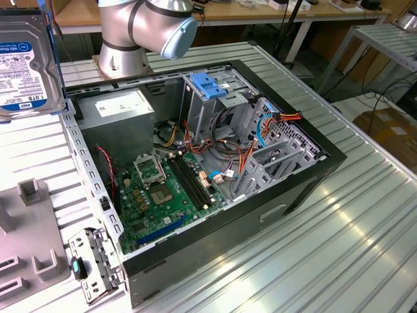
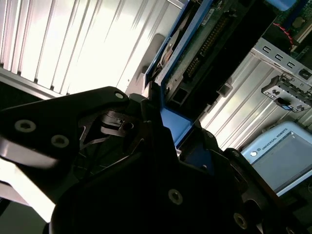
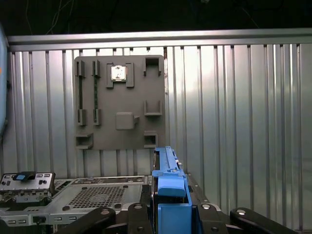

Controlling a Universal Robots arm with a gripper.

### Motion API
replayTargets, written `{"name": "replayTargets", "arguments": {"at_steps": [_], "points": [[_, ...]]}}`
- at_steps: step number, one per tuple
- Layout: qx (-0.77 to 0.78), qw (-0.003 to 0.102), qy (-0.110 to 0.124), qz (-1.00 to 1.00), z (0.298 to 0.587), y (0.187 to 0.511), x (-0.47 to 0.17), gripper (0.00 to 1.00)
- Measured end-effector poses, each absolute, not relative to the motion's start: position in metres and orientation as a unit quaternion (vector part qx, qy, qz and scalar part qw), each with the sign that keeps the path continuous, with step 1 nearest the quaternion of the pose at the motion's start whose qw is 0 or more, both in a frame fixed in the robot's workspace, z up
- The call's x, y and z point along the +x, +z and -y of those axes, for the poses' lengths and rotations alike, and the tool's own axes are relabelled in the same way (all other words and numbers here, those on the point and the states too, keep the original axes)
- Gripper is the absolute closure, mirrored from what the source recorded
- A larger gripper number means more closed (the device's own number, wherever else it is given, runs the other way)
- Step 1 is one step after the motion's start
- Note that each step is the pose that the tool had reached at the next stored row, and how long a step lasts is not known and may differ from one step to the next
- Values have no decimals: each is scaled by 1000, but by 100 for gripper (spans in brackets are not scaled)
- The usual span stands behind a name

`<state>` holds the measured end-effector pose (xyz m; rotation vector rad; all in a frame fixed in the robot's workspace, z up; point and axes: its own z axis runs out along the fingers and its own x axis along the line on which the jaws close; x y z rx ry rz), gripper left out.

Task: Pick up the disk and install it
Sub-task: 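Pick up the disk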

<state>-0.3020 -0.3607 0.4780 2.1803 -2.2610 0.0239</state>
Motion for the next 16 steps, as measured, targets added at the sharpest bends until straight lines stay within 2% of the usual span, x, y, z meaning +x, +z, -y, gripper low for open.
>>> {"name": "replayTargets", "arguments": {"at_steps": [16], "points": [[694,0,8,720,362,478,-282,63]]}}
